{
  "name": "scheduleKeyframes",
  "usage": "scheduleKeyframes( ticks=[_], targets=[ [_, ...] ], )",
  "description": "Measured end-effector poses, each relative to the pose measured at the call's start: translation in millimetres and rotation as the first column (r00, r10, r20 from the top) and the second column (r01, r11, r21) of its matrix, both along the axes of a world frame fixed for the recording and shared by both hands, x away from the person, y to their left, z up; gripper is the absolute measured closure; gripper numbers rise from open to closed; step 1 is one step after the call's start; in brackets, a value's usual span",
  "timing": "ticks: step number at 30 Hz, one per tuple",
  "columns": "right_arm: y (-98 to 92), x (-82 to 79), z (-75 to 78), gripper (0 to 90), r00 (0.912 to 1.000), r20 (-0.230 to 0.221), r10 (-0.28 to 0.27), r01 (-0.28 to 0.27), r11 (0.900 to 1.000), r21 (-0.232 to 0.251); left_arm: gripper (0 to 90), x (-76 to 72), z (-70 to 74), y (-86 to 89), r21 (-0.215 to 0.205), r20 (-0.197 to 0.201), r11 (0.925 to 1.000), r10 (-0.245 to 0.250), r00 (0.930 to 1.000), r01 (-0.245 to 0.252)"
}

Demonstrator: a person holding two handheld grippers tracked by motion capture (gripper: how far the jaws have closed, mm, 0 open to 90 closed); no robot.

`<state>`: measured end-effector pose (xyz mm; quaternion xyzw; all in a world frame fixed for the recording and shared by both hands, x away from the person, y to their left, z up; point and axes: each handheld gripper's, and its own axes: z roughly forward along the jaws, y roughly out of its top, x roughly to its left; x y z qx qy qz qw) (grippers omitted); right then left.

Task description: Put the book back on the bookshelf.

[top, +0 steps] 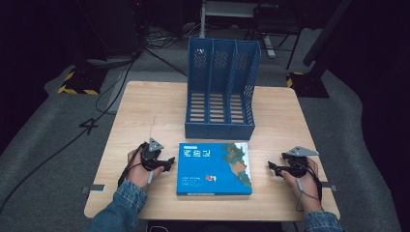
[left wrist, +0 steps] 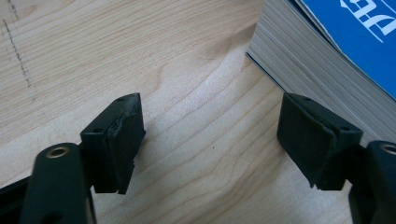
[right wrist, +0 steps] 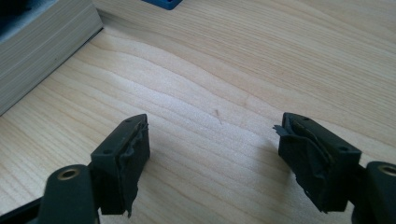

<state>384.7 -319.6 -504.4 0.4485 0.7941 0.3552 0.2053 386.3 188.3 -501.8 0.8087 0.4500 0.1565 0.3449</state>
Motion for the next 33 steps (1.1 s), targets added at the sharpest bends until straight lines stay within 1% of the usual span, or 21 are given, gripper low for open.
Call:
scheduleKeyframes(
  ticks=[1, 2, 3, 5, 6, 8, 9, 11, 14, 17, 18, 21, 22, 23, 24, 25, 28, 29, 30, 32, 33],
  targets=[
    [0.0, 0.0, 0.0, 25.0, 1.0000, 0.000, 0.000, 0.000, 1.000, 0.000, 27.4, 0.2, 1.8, 1.1, -0.016, -0.015, 0.9999, 0.003, 0.9999, -0.004],
    [0.0, 0.0, 0.0, 25.0, 1.0000, 0.000, 0.000, 0.000, 1.000, 0.000, 28.5, 0.2, 1.8, 1.1, -0.016, -0.015, 0.9999, 0.003, 0.9999, -0.004],
    [0.0, 0.0, 0.0, 25.0, 1.0000, 0.000, 0.000, 0.000, 1.000, 0.000, 28.5, 0.5, 4.3, 2.1, -0.036, -0.027, 0.9993, 0.008, 0.9996, -0.009],
    [0.0, 0.0, 0.0, 25.0, 1.0000, 0.000, 0.000, 0.000, 1.000, 0.000, 28.4, 0.4, 8.3, 2.2, -0.039, -0.029, 0.9992, 0.004, 0.9996, -0.005],
    [0.0, 0.0, 0.0, 25.0, 1.0000, -0.001, 0.000, 0.000, 1.000, 0.001, 28.6, 0.2, 10.2, 1.3, -0.039, -0.024, 0.9992, 0.002, 0.9997, -0.002],
    [-0.1, 0.1, 0.0, 25.0, 1.0000, -0.001, 0.000, 0.000, 1.000, 0.000, 29.3, -1.1, 15.2, -1.3, -0.063, -0.020, 0.9979, -0.017, 0.9997, 0.015],
    [-0.1, 0.0, 0.0, 25.0, 1.0000, -0.001, 0.000, 0.000, 1.000, 0.000, 29.5, -2.0, 17.6, -3.6, -0.077, -0.028, 0.9969, -0.021, 0.9994, 0.019],
    [0.0, 0.0, 0.0, 24.9, 1.0000, 0.000, 0.000, 0.000, 1.000, 0.000, 29.4, -3.6, 23.3, -7.7, -0.086, -0.028, 0.9956, -0.039, 0.9988, 0.036],
    [0.0, 0.0, 0.0, 24.9, 1.0000, 0.000, 0.001, -0.001, 1.000, -0.001, 29.4, -7.8, 31.4, -15.9, -0.128, -0.044, 0.9890, -0.081, 0.9958, 0.074],
    [0.0, -0.1, 0.0, 24.9, 1.0000, 0.000, 0.001, -0.001, 1.000, -0.001, 29.2, -10.8, 35.0, -25.4, -0.155, -0.052, 0.9814, -0.124, 0.9910, 0.114],
    [0.0, -0.1, 0.0, 24.9, 1.0000, 0.000, 0.001, -0.001, 1.000, -0.001, 29.0, -12.0, 34.8, -29.3, -0.157, -0.059, 0.9795, -0.137, 0.9888, 0.126],
    [0.1, -0.2, 0.1, 24.7, 1.0000, -0.001, 0.004, -0.004, 1.000, -0.002, 27.3, -12.2, 28.9, -40.7, -0.155, -0.107, 0.9725, -0.191, 0.9756, 0.174],
    [0.2, -0.3, 0.1, 24.7, 1.0000, -0.001, 0.003, -0.003, 1.000, -0.002, 25.8, -11.5, 25.6, -44.0, -0.142, -0.127, 0.9737, -0.196, 0.9723, 0.178],
    [0.6, -0.7, 0.0, 24.6, 1.0000, 0.001, -0.001, 0.001, 1.000, -0.003, 22.6, -10.6, 22.1, -46.0, -0.132, -0.133, 0.9747, -0.198, 0.9712, 0.180],
    [1.1, -1.4, -0.1, 24.5, 1.0000, 0.002, -0.002, 0.002, 1.000, -0.004, 19.3, -9.8, 20.2, -46.2, -0.151, -0.145, 0.9737, -0.192, 0.9707, 0.170],
    [2.1, -2.3, 0.1, 24.5, 1.0000, 0.000, -0.007, 0.007, 1.000, -0.004, 18.6, -8.9, 19.1, -44.9, -0.165, -0.158, 0.9727, -0.190, 0.9691, 0.164],
    [6.2, -4.7, 0.0, 21.3, 0.9999, -0.005, -0.012, 0.012, 1.000, -0.004, 19.0, -6.4, 14.4, -40.7, -0.218, -0.187, 0.9644, -0.191, 0.9635, 0.149],
    [8.6, -5.5, 0.0, 20.7, 0.9999, -0.008, -0.009, 0.009, 1.000, -0.006, 19.0, -6.3, 13.9, -40.3, -0.223, -0.189, 0.9638, -0.189, 0.9637, 0.145],
    [10.4, -6.3, 0.9, 20.9, 0.9998, -0.018, 0.000, 0.000, 1.000, -0.010, 19.0, -6.3, 13.8, -40.2, -0.223, -0.187, 0.9637, -0.190, 0.9638, 0.146],
    [15.8, -8.9, 4.8, 23.2, 0.9981, -0.053, 0.032, -0.033, 0.999, -0.021, 19.0, -6.7, 14.3, -40.8, -0.218, -0.184, 0.9646, -0.190, 0.9644, 0.149],
    [19.9, -10.4, 7.5, 23.6, 0.9956, -0.074, 0.057, -0.058, 0.998, -0.009, 19.0, -6.8, 14.4, -40.9, -0.216, -0.183, 0.9648, -0.191, 0.9643, 0.150]
  ],
)
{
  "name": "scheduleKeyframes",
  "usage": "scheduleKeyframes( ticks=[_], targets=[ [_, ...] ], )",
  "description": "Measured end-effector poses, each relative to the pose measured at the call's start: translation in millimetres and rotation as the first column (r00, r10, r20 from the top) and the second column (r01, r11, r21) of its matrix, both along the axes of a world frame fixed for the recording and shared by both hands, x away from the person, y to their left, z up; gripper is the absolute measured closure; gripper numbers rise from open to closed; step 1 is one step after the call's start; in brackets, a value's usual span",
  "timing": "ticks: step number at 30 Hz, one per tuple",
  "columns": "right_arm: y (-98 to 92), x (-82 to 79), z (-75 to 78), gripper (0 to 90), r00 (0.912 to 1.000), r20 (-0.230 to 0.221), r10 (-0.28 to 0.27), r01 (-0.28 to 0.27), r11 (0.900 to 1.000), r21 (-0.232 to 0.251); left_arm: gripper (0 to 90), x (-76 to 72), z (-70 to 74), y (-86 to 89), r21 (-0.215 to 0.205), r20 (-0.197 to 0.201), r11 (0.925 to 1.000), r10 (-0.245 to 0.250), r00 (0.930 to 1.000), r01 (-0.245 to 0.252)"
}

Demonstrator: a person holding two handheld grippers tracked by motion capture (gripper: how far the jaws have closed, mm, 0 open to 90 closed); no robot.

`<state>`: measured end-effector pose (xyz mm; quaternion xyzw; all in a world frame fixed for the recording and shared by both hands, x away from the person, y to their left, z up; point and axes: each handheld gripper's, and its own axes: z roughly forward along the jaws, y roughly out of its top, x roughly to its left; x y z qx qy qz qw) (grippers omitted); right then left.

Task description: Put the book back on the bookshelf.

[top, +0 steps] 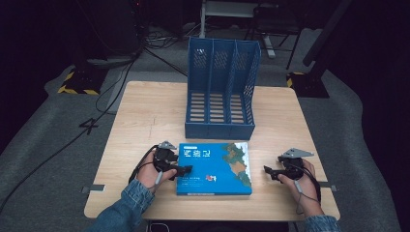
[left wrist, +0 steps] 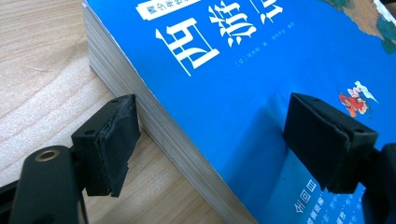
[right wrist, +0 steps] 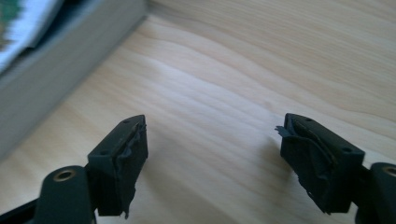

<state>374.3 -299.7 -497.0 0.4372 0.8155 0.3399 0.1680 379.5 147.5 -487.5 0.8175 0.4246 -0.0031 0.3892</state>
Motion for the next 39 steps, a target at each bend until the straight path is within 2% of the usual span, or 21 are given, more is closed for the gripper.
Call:
scheduleKeyframes(
  ticks=[4, 6, 8, 9, 10, 11, 12, 13, 14, 15, 17, 18, 19, 21, 25, 27, 31, 34, 36, 38, 39],
  targets=[
    [18.3, -8.1, 13.5, 22.8, 0.9981, 0.000, 0.062, -0.062, 0.998, 0.009, 19.2, -0.8, 0.0, -0.5, 0.000, 0.009, 1.0000, 0.002, 1.0000, -0.002],
    [30.9, -14.9, 24.7, 23.1, 0.9947, 0.024, 0.100, -0.100, 0.995, 0.018, 19.3, -1.2, 0.1, -0.7, 0.001, 0.011, 1.0000, 0.002, 0.9999, -0.002],
    [45.6, -22.6, 34.8, 23.6, 0.9875, 0.047, 0.150, -0.152, 0.988, 0.035, 19.3, -1.6, 0.7, -0.8, 0.007, 0.013, 1.0000, 0.001, 0.9999, -0.001],
    [53.3, -26.2, 38.3, 23.9, 0.9830, 0.058, 0.174, -0.177, 0.983, 0.043, 19.4, -1.9, 1.0, -1.2, 0.012, 0.018, 0.9999, 0.001, 0.9998, -0.001],
    [65.1, -31.2, 41.1, 23.9, 0.9742, 0.062, 0.217, -0.220, 0.974, 0.050, 19.5, -2.1, 1.1, -1.5, 0.012, 0.020, 0.9999, 0.001, 0.9998, -0.001],
    [65.1, -31.2, 41.1, 23.9, 0.9742, 0.062, 0.217, -0.220, 0.974, 0.050, 19.6, -2.1, 1.1, -1.5, 0.012, 0.020, 0.9999, 0.001, 0.9998, -0.001],
    [80.7, -36.3, 40.7, 24.0, 0.9597, 0.051, 0.277, -0.279, 0.959, 0.044, 19.7, -2.7, 1.7, -2.3, 0.018, 0.026, 0.9998, 0.003, 0.9997, -0.004],
    [80.7, -36.3, 40.7, 24.0, 0.9597, 0.051, 0.277, -0.279, 0.959, 0.044, 19.8, -2.7, 1.7, -2.3, 0.018, 0.026, 0.9998, 0.003, 0.9997, -0.004],
    [94.0, -39.7, 37.3, 24.1, 0.9449, 0.032, 0.326, -0.327, 0.944, 0.035, 19.9, -3.2, 2.5, -2.7, 0.027, 0.032, 0.9996, 0.001, 0.9995, -0.002],
    [94.0, -39.7, 37.3, 24.1, 0.9449, 0.032, 0.326, -0.327, 0.944, 0.035, 20.0, -3.2, 2.5, -2.7, 0.027, 0.032, 0.9996, 0.001, 0.9995, -0.002],
    [104.1, -41.2, 32.6, 24.4, 0.9307, 0.013, 0.366, -0.366, 0.931, 0.014, 20.1, -3.7, 3.6, -3.3, 0.035, 0.037, 0.9994, -0.004, 0.9993, 0.002],
    [109.8, -41.9, 28.2, 21.6, 0.9245, 0.012, 0.381, -0.381, 0.925, -0.009, 20.4, -4.0, 4.3, -3.8, 0.041, 0.044, 0.9991, -0.009, 0.9990, 0.007],
    [113.9, -43.0, 25.0, 20.3, 0.9201, 0.043, 0.389, -0.389, 0.921, -0.025, 21.0, -4.6, 5.4, -4.3, 0.050, 0.050, 0.9987, -0.012, 0.9986, 0.010],
    [116.6, -43.5, 22.6, 20.6, 0.9240, 0.056, 0.378, -0.379, 0.926, -0.003, 23.5, -6.0, 8.2, -5.5, 0.072, 0.076, 0.9971, -0.032, 0.9966, 0.027],
    [115.3, -41.5, 19.9, 24.0, 0.9187, 0.079, 0.387, -0.390, 0.921, 0.021, 29.1, -9.5, 15.4, -8.1, 0.104, 0.113, 0.9941, -0.042, 0.9927, 0.031],
    [114.5, -41.9, 18.6, 24.6, 0.9199, 0.090, 0.382, -0.386, 0.922, 0.030, 34.4, -10.4, 17.9, -6.9, 0.096, 0.129, 0.9950, -0.039, 0.9908, 0.027],
    [114.4, -42.8, 17.0, 24.7, 0.9214, 0.105, 0.374, -0.380, 0.924, 0.037, 48.7, -12.8, 28.7, -1.3, 0.040, 0.153, 0.9986, -0.041, 0.9874, 0.035],
    [114.3, -42.7, 16.3, 25.0, 0.9190, 0.111, 0.378, -0.384, 0.922, 0.040, 50.2, -13.1, 32.6, 1.3, -0.018, 0.136, 0.9983, -0.052, 0.9893, 0.055],
    [113.8, -42.4, 15.7, 25.3, 0.9155, 0.117, 0.385, -0.392, 0.919, 0.044, 51.0, -12.2, 31.2, 2.5, -0.026, 0.130, 0.9978, -0.058, 0.9899, 0.062],
    [113.4, -42.3, 15.4, 25.4, 0.9138, 0.120, 0.388, -0.396, 0.917, 0.045, 50.8, -10.8, 26.5, 1.0, -0.023, 0.088, 0.9959, -0.085, 0.9924, 0.088],
    [113.4, -42.3, 15.4, 25.4, 0.9138, 0.119, 0.388, -0.395, 0.917, 0.044, 48.4, -10.5, 22.0, -1.8, -0.022, 0.087, 0.9930, -0.114, 0.9897, 0.116]
  ],
)
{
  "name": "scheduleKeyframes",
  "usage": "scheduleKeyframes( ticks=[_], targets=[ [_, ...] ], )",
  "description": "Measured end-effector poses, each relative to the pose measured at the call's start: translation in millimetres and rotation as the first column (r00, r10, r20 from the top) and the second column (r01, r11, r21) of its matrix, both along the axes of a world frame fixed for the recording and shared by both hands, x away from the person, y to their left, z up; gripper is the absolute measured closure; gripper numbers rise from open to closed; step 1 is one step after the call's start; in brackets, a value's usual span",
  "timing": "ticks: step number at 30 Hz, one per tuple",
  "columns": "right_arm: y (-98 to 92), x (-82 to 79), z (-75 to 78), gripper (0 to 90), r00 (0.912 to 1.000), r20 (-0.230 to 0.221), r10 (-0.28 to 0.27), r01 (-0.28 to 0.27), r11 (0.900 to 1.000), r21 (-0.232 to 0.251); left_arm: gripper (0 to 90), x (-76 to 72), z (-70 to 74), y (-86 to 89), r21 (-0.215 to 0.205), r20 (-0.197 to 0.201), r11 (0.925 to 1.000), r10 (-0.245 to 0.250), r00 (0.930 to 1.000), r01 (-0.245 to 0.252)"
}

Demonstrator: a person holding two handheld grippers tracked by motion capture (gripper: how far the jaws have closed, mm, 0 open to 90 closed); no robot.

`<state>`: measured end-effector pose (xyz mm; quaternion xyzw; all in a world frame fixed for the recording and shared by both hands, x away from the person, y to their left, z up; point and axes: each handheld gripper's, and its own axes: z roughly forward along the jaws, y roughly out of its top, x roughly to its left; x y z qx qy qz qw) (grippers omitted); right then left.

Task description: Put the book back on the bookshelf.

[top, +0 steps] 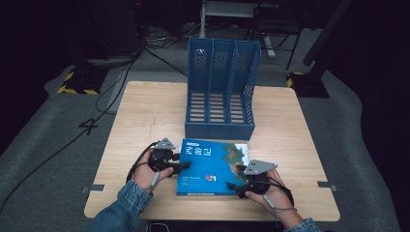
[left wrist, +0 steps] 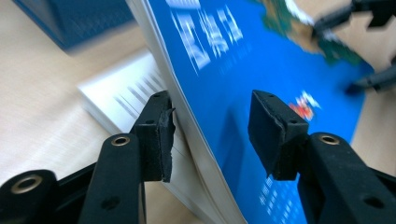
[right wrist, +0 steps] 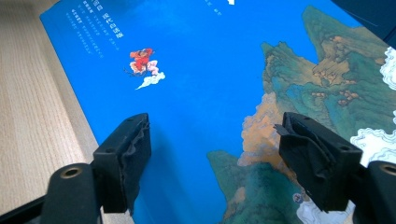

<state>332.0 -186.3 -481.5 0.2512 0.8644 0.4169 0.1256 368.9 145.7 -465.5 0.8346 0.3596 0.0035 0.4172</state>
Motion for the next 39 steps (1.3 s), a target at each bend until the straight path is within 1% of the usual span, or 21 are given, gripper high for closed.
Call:
scheduleKeyframes(
  ticks=[1, 2, 4, 8, 11, 12, 13, 15, 16, 17, 20, 21, 22, 24, 27, 30, 31, 32, 33, 36, 39],
  targets=[
    [0.1, 0.0, -0.1, 25.4, 1.0000, -0.001, 0.001, -0.001, 1.000, 0.001, 43.6, -0.2, -3.3, -2.8, -0.001, 0.005, 0.9998, -0.021, 0.9998, 0.021],
    [0.4, 0.1, -0.3, 25.4, 1.0000, -0.001, 0.001, -0.001, 1.000, 0.004, 43.0, -1.4, -3.2, -4.5, 0.018, 0.019, 0.9994, -0.028, 0.9994, 0.028],
    [1.0, 0.2, -1.0, 25.4, 1.0000, 0.002, 0.000, 0.000, 1.000, 0.011, 43.2, -2.9, 0.0, -5.1, 0.021, 0.032, 0.9992, -0.035, 0.9989, 0.034],
    [2.4, -0.1, -2.4, 25.3, 0.9999, 0.010, -0.004, 0.004, 1.000, 0.023, 48.2, -4.9, 1.9, -5.5, 0.017, 0.047, 0.9993, -0.035, 0.9983, 0.034],
    [3.0, -0.2, -2.5, 25.3, 0.9999, 0.012, -0.006, 0.006, 1.000, 0.023, 58.4, -5.9, 8.5, -2.0, -0.029, 0.046, 0.9985, -0.046, 0.9979, 0.047],
    [3.0, -0.4, -2.6, 25.3, 0.9999, 0.014, -0.008, 0.007, 1.000, 0.023, 59.1, -6.1, 10.2, -2.1, -0.023, 0.054, 0.9980, -0.057, 0.9969, 0.058],
    [3.0, -0.4, -2.9, 25.3, 0.9999, 0.016, -0.007, 0.006, 1.000, 0.026, 58.9, -6.6, 10.3, -3.0, -0.009, 0.063, 0.9980, -0.062, 0.9961, 0.063],
    [3.1, -0.2, -3.1, 25.3, 0.9999, 0.016, -0.005, 0.005, 1.000, 0.029, 52.8, -4.9, 8.0, -5.1, 0.027, 0.115, 0.9981, -0.059, 0.9917, 0.056],
    [3.1, -0.2, -3.1, 25.3, 0.9999, 0.016, -0.005, 0.005, 1.000, 0.029, 51.2, -4.9, 8.0, -5.1, 0.027, 0.115, 0.9981, -0.059, 0.9917, 0.056],
    [3.6, -0.3, -3.4, 25.3, 0.9998, 0.017, -0.005, 0.004, 1.000, 0.031, 51.0, -1.6, 5.3, -6.4, 0.033, 0.140, 0.9987, -0.043, 0.9892, 0.038],
    [3.9, -0.1, -4.1, 25.2, 0.9998, 0.019, -0.004, 0.003, 0.999, 0.037, 44.7, 4.0, -1.4, -9.8, 0.036, 0.146, 0.9992, -0.025, 0.9890, 0.020],
    [4.1, 0.0, -4.3, 25.2, 0.9998, 0.020, -0.003, 0.003, 0.999, 0.038, 44.2, 6.7, -3.0, -9.9, 0.030, 0.158, 0.9994, -0.020, 0.9873, 0.015],
    [4.4, 0.2, -4.5, 25.2, 0.9997, 0.023, -0.004, 0.003, 0.999, 0.040, 44.0, 9.7, -5.2, -10.2, -0.004, 0.158, 0.9999, -0.009, 0.9874, 0.010],
    [4.9, 0.4, -4.7, 25.2, 0.9997, 0.024, -0.003, 0.002, 0.999, 0.042, 42.7, 12.2, -8.9, -10.8, -0.027, 0.144, 0.9996, 0.000, 0.9896, 0.004],
    [5.3, 0.2, -5.1, 25.2, 0.9997, 0.026, -0.003, 0.002, 0.999, 0.045, 45.3, 6.6, -13.1, -8.9, -0.054, 0.170, 0.9985, 0.022, 0.9852, -0.013],
    [5.3, -0.1, -5.3, 25.1, 0.9996, 0.027, -0.004, 0.002, 0.999, 0.045, 47.5, 0.4, -17.2, -3.9, -0.061, 0.143, 0.9974, 0.048, 0.9885, -0.040],
    [5.4, -0.4, -5.6, 25.0, 0.9995, 0.029, -0.007, 0.006, 0.999, 0.047, 47.8, -0.3, -16.9, -1.9, -0.054, 0.119, 0.9973, 0.057, 0.9913, -0.051],
    [5.5, -0.8, -5.8, 24.9, 0.9995, 0.031, -0.010, 0.009, 0.999, 0.049, 48.3, 0.3, -16.9, 0.7, -0.038, 0.072, 0.9973, 0.065, 0.9953, -0.062],
    [5.8, -1.1, -6.5, 24.3, 0.9993, 0.036, -0.011, 0.009, 0.999, 0.053, 48.6, -0.2, -18.2, 1.9, -0.044, 0.029, 0.9963, 0.075, 0.9967, -0.074],
    [7.3, -3.1, -7.5, 23.5, 0.9986, 0.045, -0.026, 0.024, 0.998, 0.058, 51.9, -1.9, -19.7, 4.9, -0.078, 0.002, 0.9940, 0.077, 0.9970, -0.076],
    [9.6, -4.1, -7.0, 23.4, 0.9985, 0.042, -0.035, 0.032, 0.998, 0.055, 60.0, -3.6, -14.9, 4.9, -0.079, 0.019, 0.9948, 0.067, 0.9976, -0.065]
  ],
)
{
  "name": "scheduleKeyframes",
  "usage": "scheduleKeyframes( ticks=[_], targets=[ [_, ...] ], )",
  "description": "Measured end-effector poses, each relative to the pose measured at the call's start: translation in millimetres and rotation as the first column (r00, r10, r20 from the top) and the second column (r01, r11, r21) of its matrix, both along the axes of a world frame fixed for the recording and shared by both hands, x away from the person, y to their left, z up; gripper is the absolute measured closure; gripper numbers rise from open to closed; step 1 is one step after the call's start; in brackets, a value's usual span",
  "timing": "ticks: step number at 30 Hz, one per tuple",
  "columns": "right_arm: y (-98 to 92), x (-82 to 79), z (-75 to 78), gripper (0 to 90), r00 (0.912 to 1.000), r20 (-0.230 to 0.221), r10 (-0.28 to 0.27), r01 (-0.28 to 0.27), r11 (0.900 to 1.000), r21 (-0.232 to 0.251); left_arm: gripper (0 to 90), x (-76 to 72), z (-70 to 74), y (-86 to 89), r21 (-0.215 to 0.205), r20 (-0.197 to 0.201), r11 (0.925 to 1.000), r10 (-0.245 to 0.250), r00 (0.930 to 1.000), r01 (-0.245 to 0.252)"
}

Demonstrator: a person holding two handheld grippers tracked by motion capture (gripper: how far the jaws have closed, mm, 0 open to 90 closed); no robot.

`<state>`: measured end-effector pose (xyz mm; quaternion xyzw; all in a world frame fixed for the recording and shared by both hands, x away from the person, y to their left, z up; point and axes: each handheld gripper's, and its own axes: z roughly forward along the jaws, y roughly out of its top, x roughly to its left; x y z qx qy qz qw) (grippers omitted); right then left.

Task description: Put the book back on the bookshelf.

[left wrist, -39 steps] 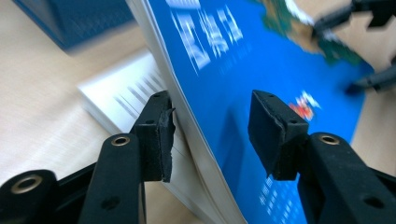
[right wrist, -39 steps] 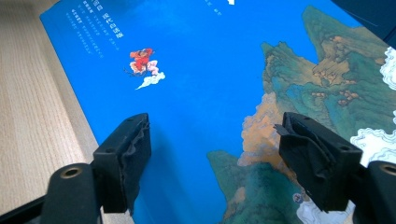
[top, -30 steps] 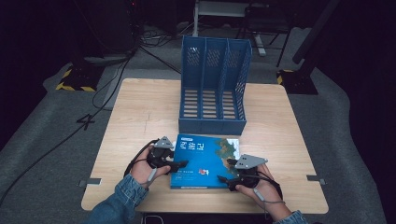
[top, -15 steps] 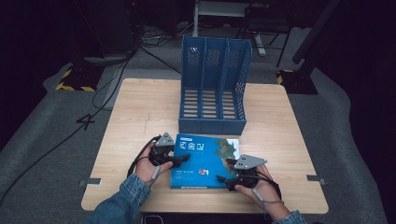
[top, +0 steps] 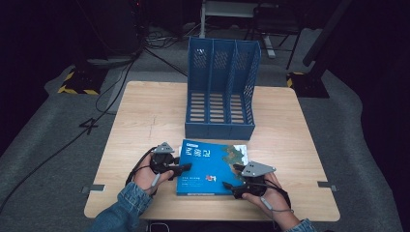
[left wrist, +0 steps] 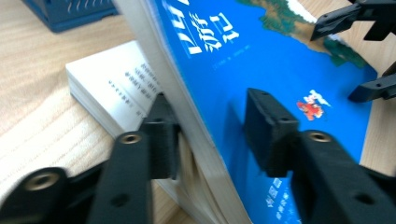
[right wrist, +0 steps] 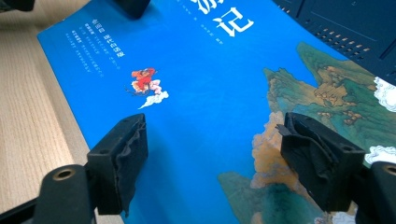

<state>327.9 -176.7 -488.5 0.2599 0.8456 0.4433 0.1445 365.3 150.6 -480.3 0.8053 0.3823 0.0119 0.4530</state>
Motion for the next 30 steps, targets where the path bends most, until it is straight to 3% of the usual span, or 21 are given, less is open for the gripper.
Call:
scheduleKeyframes(
  ticks=[3, 7, 9, 12, 14, 17, 20, 24, 30],
  targets=[
    [3.0, -1.7, 3.1, 23.4, 0.9999, -0.014, 0.003, -0.003, 1.000, -0.024, 66.2, -0.2, 1.1, 1.3, -0.030, -0.011, 0.9995, -0.009, 0.9999, 0.009],
    [8.9, -7.4, 9.9, 28.4, 0.9984, -0.034, 0.045, -0.048, 0.996, -0.076, 66.8, 0.1, 3.0, 2.6, -0.032, 0.025, 0.9981, -0.051, 0.9984, 0.052],
    [12.8, -11.1, 11.1, 24.8, 0.9977, -0.009, 0.067, -0.068, 0.994, -0.085, 66.7, -2.4, 6.4, 0.5, -0.034, 0.030, 0.9974, -0.062, 0.9976, 0.064],
    [20.0, -14.3, 7.5, 19.9, 0.9957, -0.026, 0.089, -0.091, 0.992, -0.092, 67.2, -3.3, 6.4, -1.0, -0.023, 0.030, 0.9987, -0.046, 0.9985, 0.046],
    [23.3, -16.0, 5.4, 18.7, 0.9954, 0.005, 0.096, -0.095, 0.989, -0.114, 71.4, -3.0, 7.6, -0.2, -0.040, 0.012, 0.9986, -0.033, 0.9994, 0.034],
    [24.4, -17.8, 6.1, 17.9, 0.9954, 0.005, 0.095, -0.094, 0.988, -0.125, 76.4, -3.0, 11.4, -0.4, -0.063, -0.027, 0.9978, -0.023, 0.9994, 0.021],
    [24.0, -18.9, 7.0, 18.1, 0.9955, -0.005, 0.095, -0.095, 0.988, -0.121, 77.5, -4.1, 18.3, -3.4, -0.037, -0.037, 0.9991, -0.023, 0.9991, 0.022],
    [28.6, -22.7, 8.9, 18.3, 0.9946, 0.003, 0.103, -0.102, 0.987, -0.121, 78.2, -4.3, 24.8, -4.8, -0.041, -0.049, 0.9989, -0.023, 0.9985, 0.021],
    [49.7, -30.5, 11.5, 19.1, 0.9888, 0.066, 0.134, -0.124, 0.983, -0.134, 78.4, -5.6, 39.6, -13.3, -0.023, -0.068, 0.9996, -0.020, 0.9975, 0.018]
  ],
)
